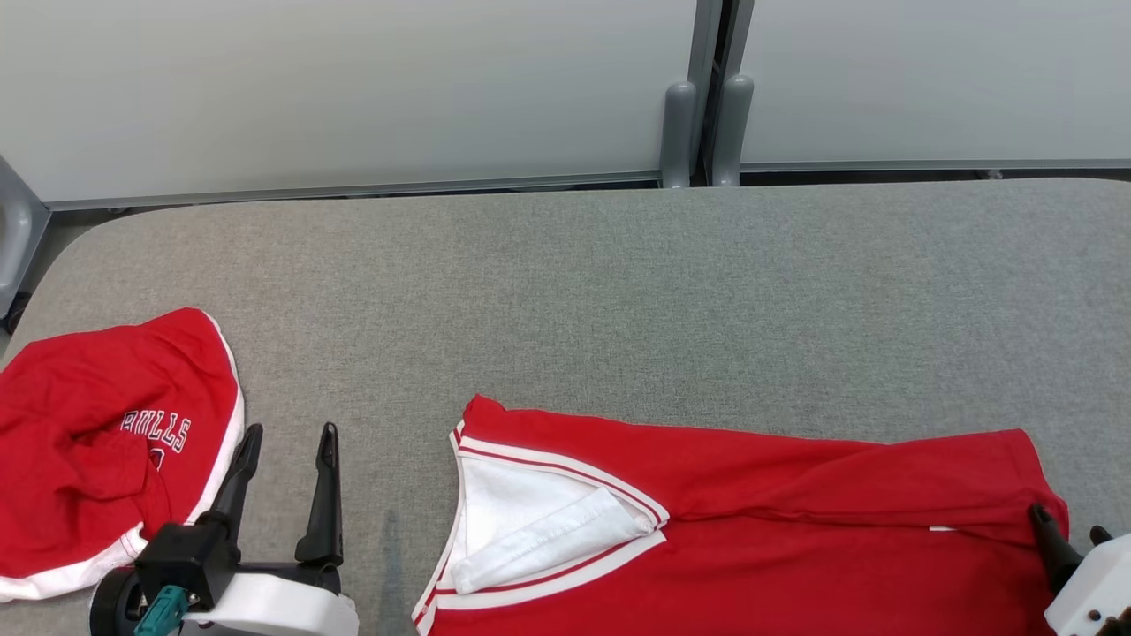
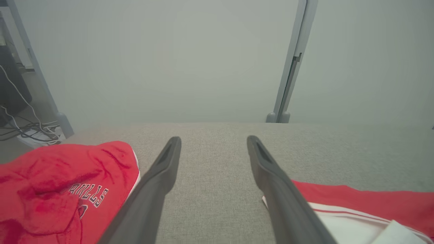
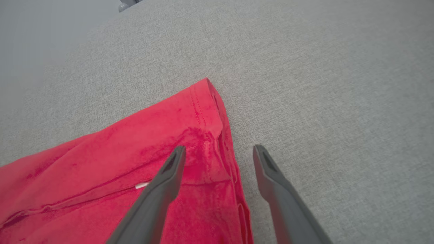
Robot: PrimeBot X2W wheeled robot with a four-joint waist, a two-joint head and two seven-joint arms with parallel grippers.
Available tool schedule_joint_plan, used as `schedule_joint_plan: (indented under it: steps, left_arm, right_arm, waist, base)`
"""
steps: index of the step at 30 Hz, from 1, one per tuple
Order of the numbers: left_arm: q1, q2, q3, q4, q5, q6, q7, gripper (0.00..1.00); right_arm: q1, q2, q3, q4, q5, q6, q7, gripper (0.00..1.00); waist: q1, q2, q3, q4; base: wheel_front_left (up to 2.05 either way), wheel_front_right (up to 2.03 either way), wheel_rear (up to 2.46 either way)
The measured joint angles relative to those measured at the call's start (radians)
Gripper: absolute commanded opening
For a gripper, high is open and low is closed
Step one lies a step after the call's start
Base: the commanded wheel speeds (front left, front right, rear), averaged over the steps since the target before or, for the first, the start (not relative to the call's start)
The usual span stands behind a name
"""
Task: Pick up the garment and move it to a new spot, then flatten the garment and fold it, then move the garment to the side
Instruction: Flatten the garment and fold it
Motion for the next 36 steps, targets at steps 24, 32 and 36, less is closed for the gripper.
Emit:
schedule_joint_plan:
  steps: [24,32,36]
  left_arm:
    - [0.057,-0.027,0.072,0.048,0.038,-0.068,0.025,1.00]
    - [0.056,-0.034,0.065,0.044,0.026,-0.074,0.028,1.00]
    - [0.053,-0.040,0.071,0.041,0.007,-0.081,0.024,1.00]
  right_arm:
    - [-0.142,0.000,-0.016,0.280,-0.091,0.000,0.008,1.00]
    - [-0.188,-0.010,-0.009,0.346,-0.110,0.000,0.029,0.18]
    - [-0.200,-0.007,-0.002,0.343,-0.105,0.000,0.033,0.00]
  waist:
    - [0.0000,0.0000,-0.011,0.021]
    - [0.0000,0.0000,0.004,0.036]
    - [0.0000,-0.0001,0.015,0.040]
  base:
    - [0.00,0.00,0.00]
    - [0.00,0.00,0.00]
    - [0.00,0.00,0.00]
